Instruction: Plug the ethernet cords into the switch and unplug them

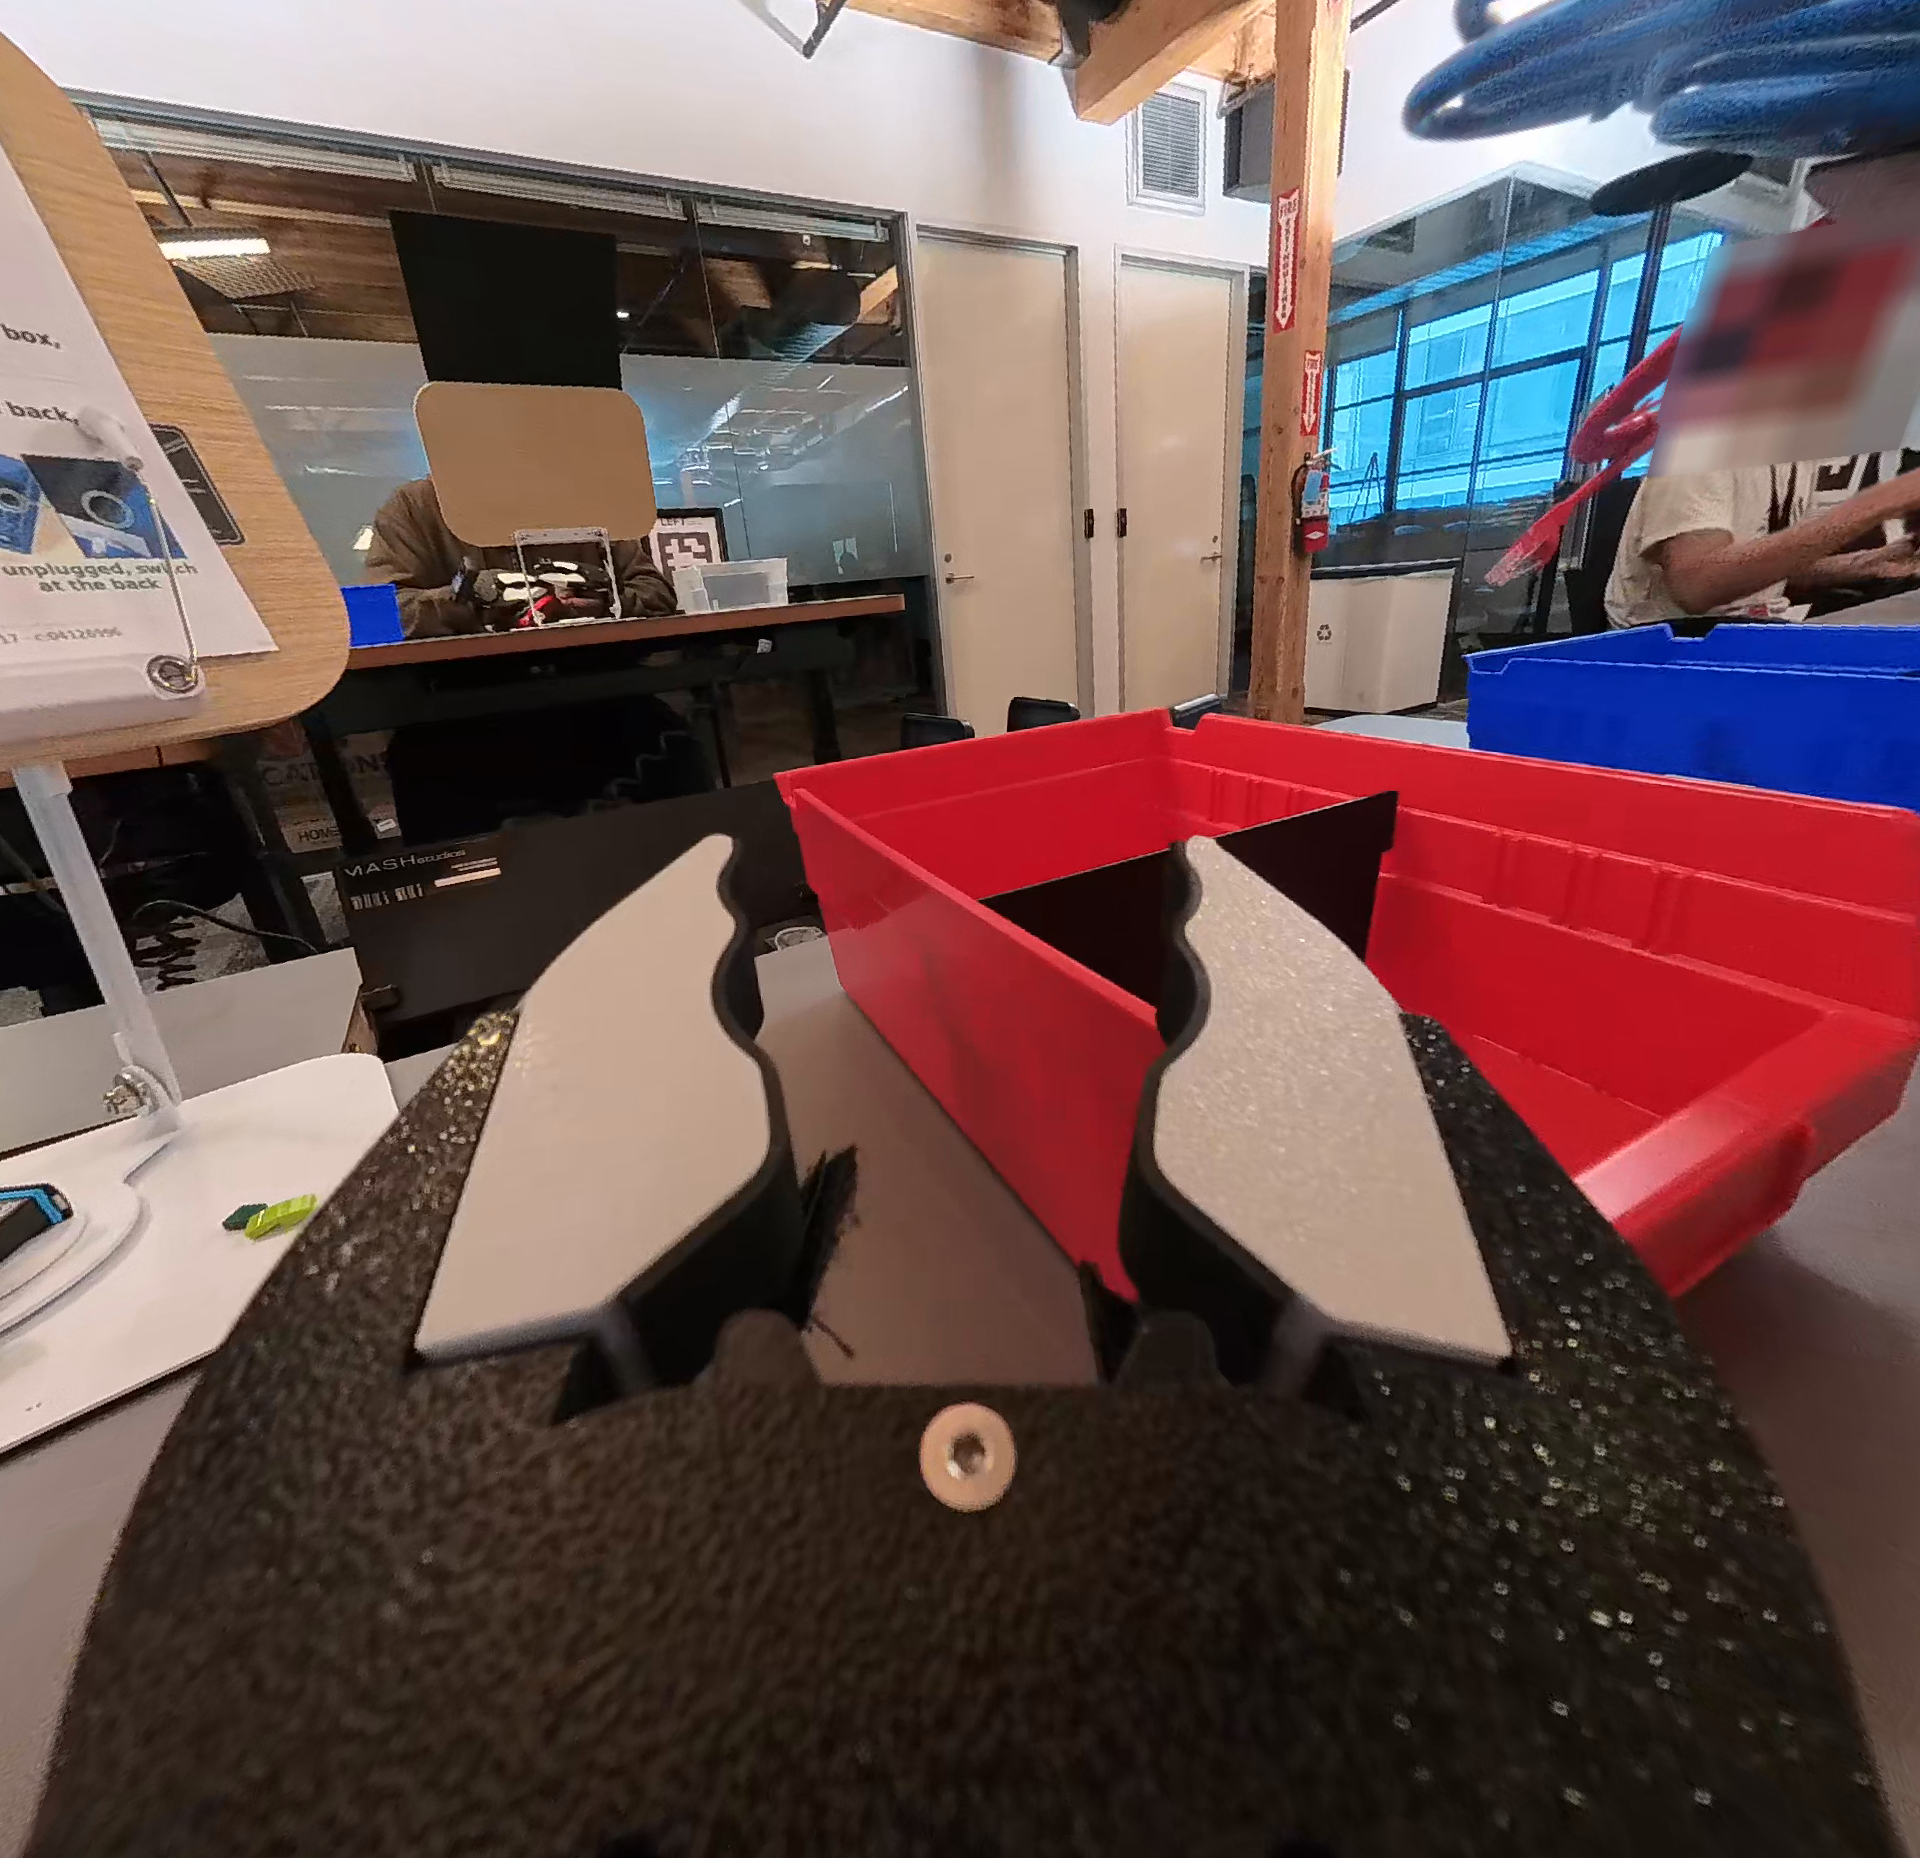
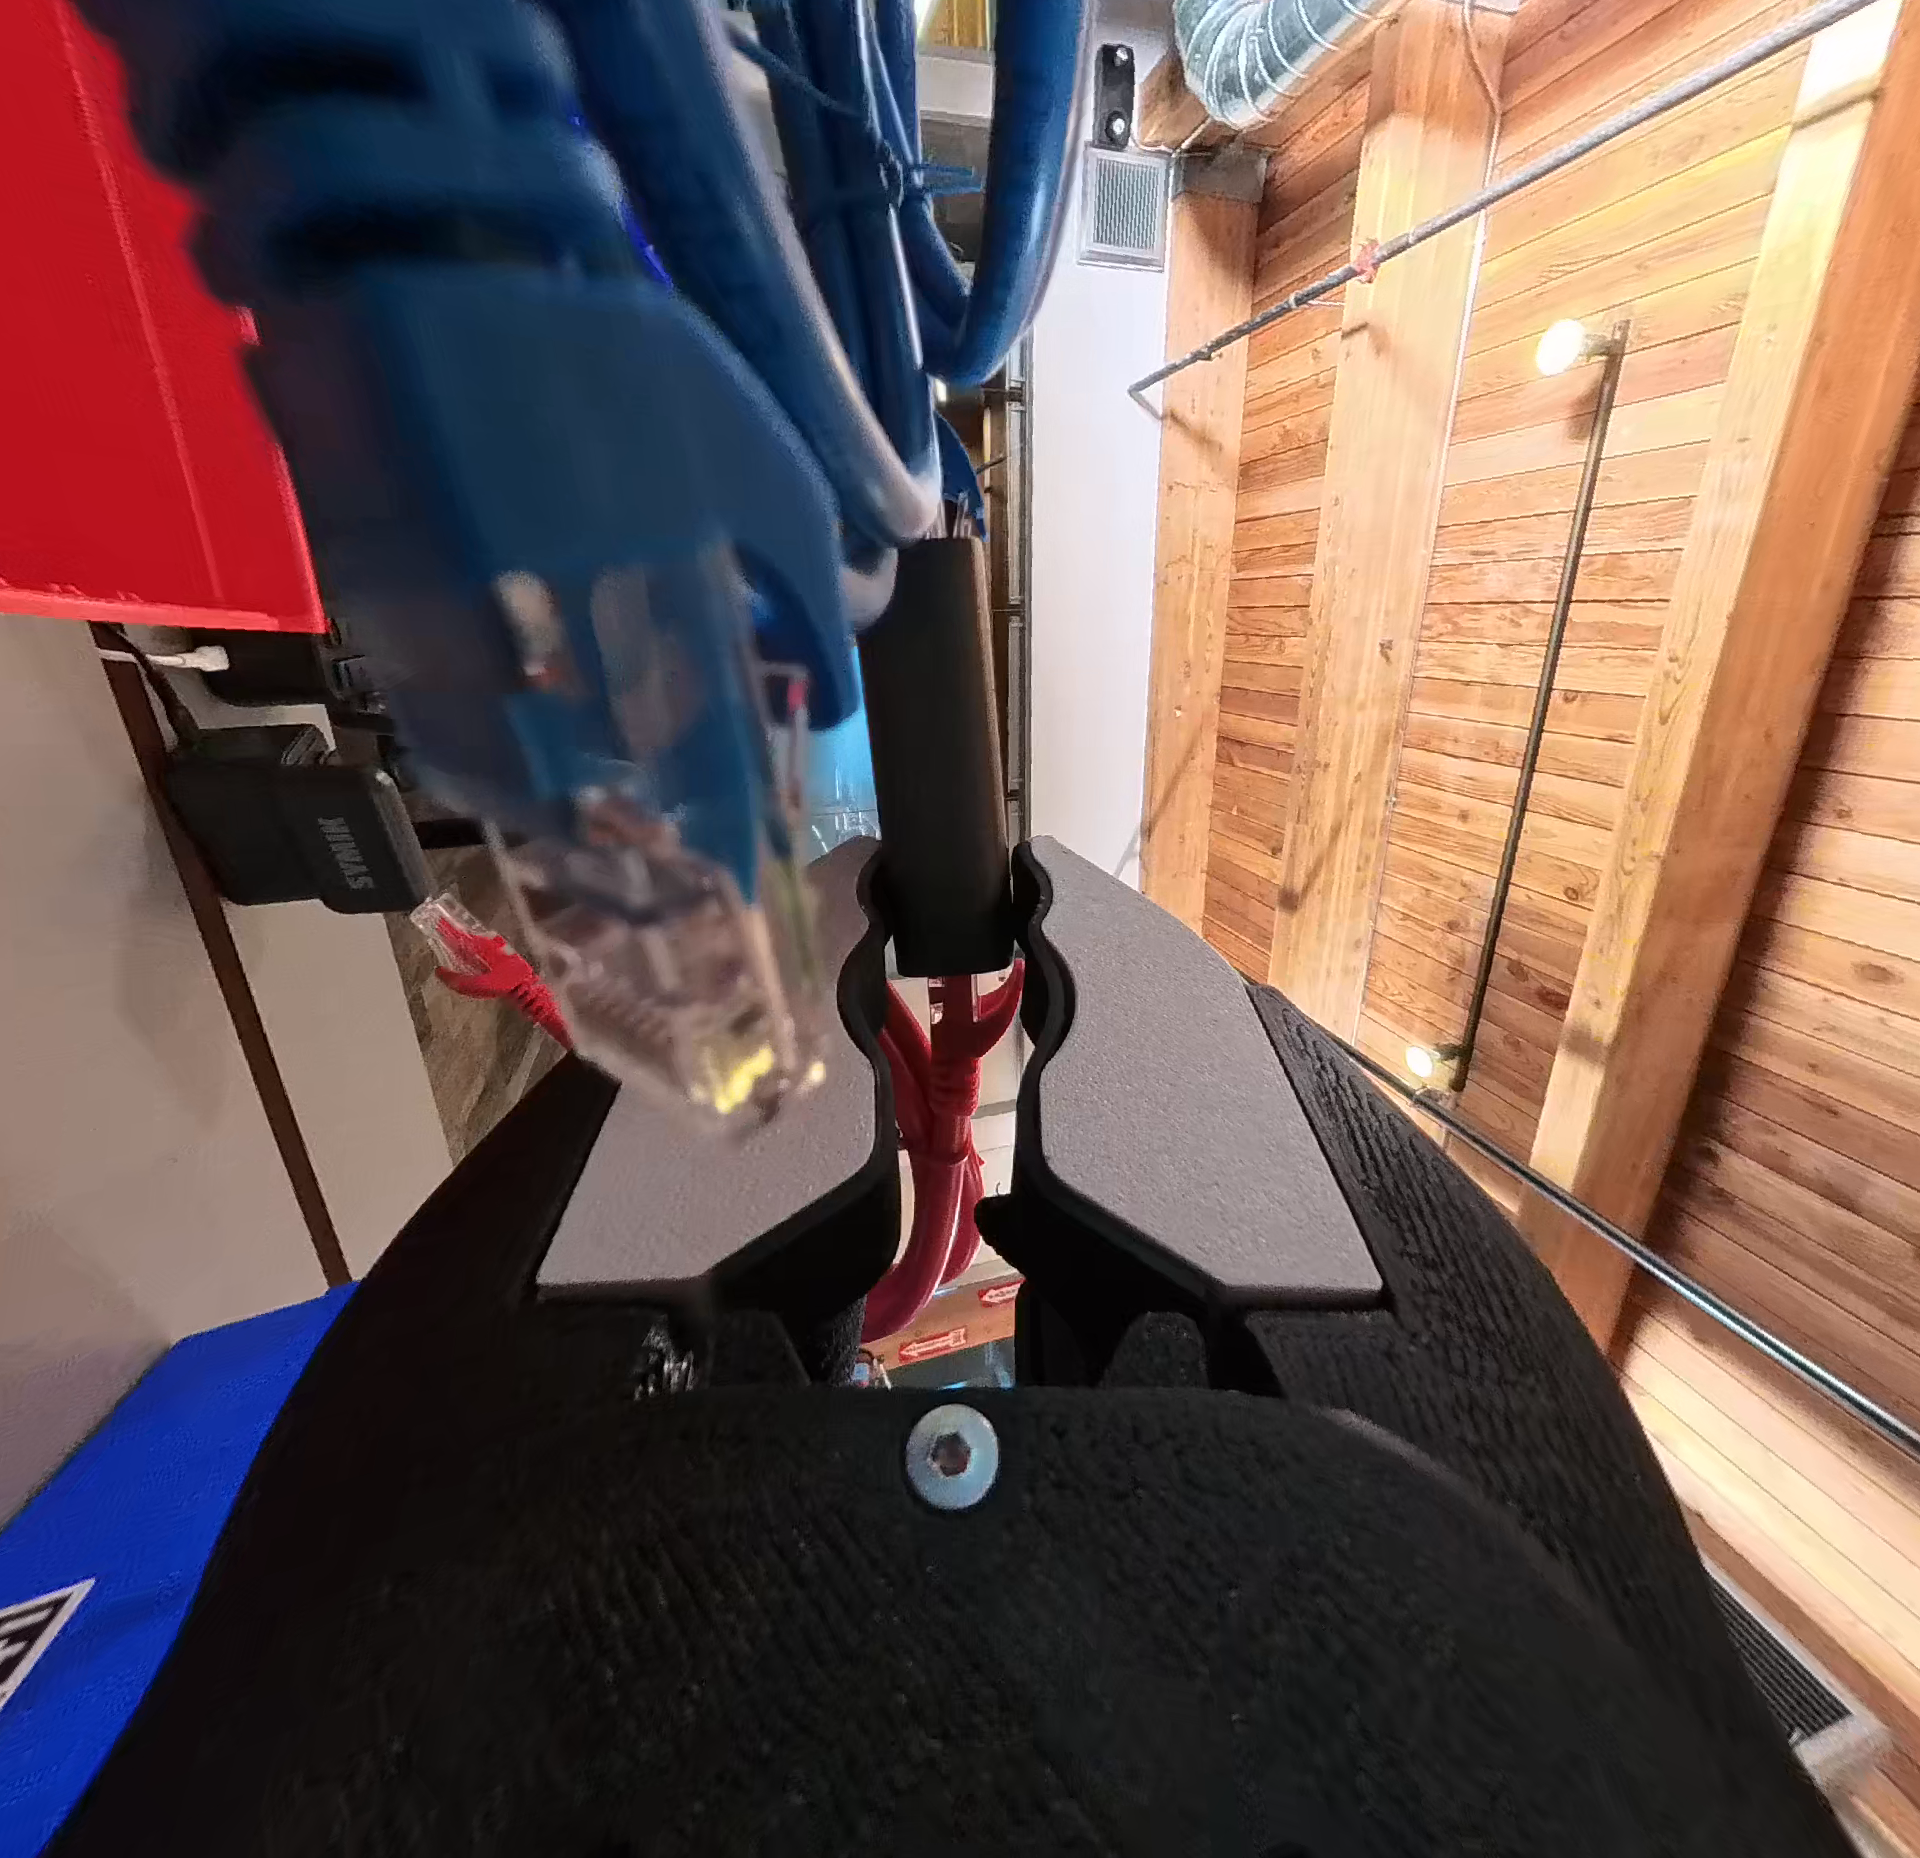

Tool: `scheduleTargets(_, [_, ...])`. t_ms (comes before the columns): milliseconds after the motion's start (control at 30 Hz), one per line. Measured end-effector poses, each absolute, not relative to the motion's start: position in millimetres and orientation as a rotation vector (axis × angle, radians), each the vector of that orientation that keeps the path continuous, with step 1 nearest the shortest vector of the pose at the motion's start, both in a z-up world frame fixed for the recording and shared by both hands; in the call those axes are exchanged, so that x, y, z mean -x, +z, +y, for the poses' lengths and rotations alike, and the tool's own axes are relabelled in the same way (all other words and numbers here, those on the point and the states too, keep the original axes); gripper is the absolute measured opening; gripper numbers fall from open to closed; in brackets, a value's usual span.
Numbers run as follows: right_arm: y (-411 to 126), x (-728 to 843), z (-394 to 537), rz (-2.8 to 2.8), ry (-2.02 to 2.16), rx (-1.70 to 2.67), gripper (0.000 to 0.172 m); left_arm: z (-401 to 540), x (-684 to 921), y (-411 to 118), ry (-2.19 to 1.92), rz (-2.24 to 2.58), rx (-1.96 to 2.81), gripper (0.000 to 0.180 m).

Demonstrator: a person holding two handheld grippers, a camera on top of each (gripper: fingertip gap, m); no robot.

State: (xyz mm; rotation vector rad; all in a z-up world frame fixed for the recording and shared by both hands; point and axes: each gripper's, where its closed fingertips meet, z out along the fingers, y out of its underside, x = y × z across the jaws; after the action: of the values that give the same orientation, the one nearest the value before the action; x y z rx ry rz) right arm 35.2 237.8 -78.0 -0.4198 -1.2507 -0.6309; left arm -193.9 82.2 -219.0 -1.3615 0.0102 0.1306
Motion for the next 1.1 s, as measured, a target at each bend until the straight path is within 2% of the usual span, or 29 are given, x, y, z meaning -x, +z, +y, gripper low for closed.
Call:
scheduleTargets(333, [-75.7, -59.2, 262.4, -1.239, -0.698, 0.486, 0.020, 82.9, 195.0, -221.2, 0.137, 0.010, 1.375, 0.073])
scheduleTargets(833, [-61.4, -166.7, 374.7, -1.301, -0.849, 0.660, 0.020, 84.6, 196.9, -226.3, 0.163, 0.018, 1.389, 0.072])
scheduleTargets(1100, [-82.2, -194.6, 434.3, -1.413, -0.896, 0.737, 0.021, 84.3, 201.2, -228.4, 0.174, 0.000, 1.396, 0.072])
